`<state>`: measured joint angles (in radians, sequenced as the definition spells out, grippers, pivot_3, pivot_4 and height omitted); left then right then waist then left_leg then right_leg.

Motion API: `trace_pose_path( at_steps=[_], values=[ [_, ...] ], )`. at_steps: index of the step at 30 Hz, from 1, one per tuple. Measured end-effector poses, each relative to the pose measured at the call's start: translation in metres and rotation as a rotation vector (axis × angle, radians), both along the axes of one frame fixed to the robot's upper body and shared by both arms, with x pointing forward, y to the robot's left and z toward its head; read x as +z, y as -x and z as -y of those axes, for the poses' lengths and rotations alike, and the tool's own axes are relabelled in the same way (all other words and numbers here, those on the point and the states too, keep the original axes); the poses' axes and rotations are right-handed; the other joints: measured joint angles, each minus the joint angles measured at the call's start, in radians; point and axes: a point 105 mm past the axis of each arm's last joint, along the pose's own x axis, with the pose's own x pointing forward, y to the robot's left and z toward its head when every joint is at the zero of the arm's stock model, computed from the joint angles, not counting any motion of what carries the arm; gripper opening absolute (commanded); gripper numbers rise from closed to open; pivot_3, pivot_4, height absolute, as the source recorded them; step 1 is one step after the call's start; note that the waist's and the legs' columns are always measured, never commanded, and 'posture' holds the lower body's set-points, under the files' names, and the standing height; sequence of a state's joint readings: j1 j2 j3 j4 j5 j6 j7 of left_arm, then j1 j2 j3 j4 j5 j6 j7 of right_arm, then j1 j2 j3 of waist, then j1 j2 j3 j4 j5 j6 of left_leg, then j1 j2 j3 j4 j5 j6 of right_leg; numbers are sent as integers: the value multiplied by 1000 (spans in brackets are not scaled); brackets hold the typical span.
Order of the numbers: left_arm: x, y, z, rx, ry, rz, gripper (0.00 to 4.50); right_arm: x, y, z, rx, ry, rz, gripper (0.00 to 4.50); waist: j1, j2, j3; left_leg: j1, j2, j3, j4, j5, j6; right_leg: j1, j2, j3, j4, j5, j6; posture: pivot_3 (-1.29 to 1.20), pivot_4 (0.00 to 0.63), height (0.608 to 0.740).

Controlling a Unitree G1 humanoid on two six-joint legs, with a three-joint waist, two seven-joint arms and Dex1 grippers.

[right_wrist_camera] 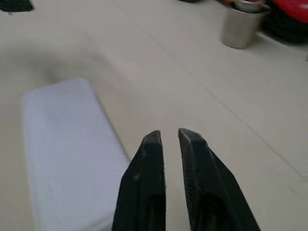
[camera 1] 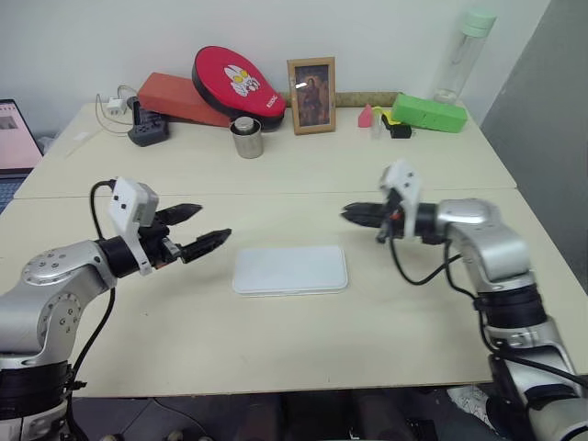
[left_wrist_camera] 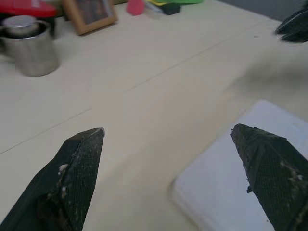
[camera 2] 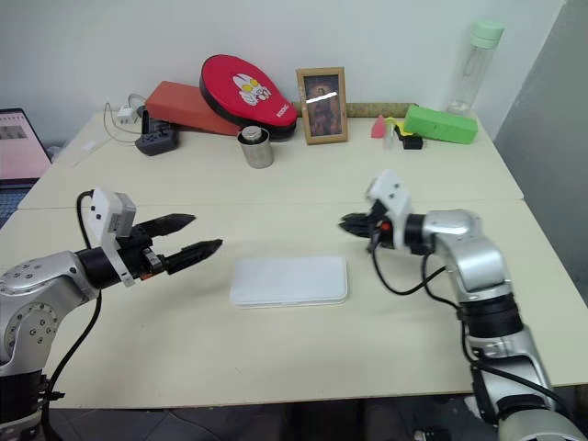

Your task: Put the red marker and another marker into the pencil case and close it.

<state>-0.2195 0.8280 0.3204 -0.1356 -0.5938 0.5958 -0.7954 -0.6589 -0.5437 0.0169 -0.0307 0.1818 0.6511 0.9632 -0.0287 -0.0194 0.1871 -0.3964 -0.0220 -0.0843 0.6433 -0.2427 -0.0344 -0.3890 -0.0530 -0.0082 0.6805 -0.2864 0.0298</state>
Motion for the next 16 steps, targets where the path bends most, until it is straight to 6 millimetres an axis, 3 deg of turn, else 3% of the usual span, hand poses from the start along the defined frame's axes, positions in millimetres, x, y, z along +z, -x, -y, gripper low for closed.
trace_pose_path(
  at_steps=[3,6,13,16],
  values=[
    [-6,-8,-24,87,-21,-12,4500,-3,-2,26,-102,12,-26,2052,-4,0,0,0,1,1,0,0,0,0,0,0,0,0,0,0,150,740],
    [1,-10,-38,129,-35,18,4500,-10,0,39,-140,17,-60,2634,-4,0,0,0,1,1,0,0,0,0,0,0,0,0,0,0,150,740],
    [1,-10,-42,124,-43,27,4500,-19,14,37,-133,-2,-90,4475,-3,0,0,-1,1,1,0,0,0,0,-1,0,0,0,0,0,150,740],
    [-1,-9,-41,110,-39,20,4500,-16,15,35,-130,-7,-79,4475,-3,0,0,-1,1,0,0,0,0,0,0,0,0,0,0,0,150,740]
  ],
)
